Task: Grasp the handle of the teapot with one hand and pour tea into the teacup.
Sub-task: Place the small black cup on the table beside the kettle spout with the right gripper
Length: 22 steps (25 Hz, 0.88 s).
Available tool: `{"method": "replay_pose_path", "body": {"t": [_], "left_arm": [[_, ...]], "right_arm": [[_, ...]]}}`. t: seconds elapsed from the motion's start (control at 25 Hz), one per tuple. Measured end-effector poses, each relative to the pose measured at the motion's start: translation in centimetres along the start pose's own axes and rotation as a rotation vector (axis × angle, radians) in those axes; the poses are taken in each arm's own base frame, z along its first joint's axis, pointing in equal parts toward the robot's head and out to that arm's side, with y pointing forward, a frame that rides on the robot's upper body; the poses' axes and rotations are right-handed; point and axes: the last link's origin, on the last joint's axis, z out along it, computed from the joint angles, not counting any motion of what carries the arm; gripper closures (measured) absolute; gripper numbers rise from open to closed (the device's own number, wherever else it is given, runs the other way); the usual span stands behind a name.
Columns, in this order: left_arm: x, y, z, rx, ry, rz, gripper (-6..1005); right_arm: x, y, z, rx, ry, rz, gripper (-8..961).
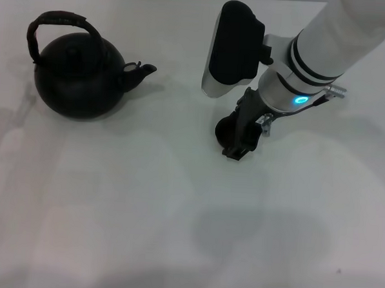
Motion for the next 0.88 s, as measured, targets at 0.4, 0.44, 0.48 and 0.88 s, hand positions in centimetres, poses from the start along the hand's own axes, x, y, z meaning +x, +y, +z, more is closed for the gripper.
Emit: {"method": "replay_pose_path", "body": {"t": [0.4, 0.44, 0.48, 0.88], "left_arm": [[0.00, 0.01, 0.00, -0.001, 0.000, 0.000, 153], [-0.01, 0.02, 0.00, -0.002, 0.000, 0.000, 153], [-0.01, 0.02, 0.00, -0.002, 0.000, 0.000, 153], [0.05, -0.03, 0.07, -0.002, 0.001, 0.002, 153]], "right_arm": [[0.23, 0.29, 0.24, -0.005, 0.005, -0.004, 152], [0.21, 0.27, 0.23, -0.004, 0.002, -0.003, 143], [0.21, 0.27, 0.23, -0.004, 0.002, -0.003, 135], [-0.16, 0.25, 0.08, -0.007, -0.042, 0.023, 112]]}}
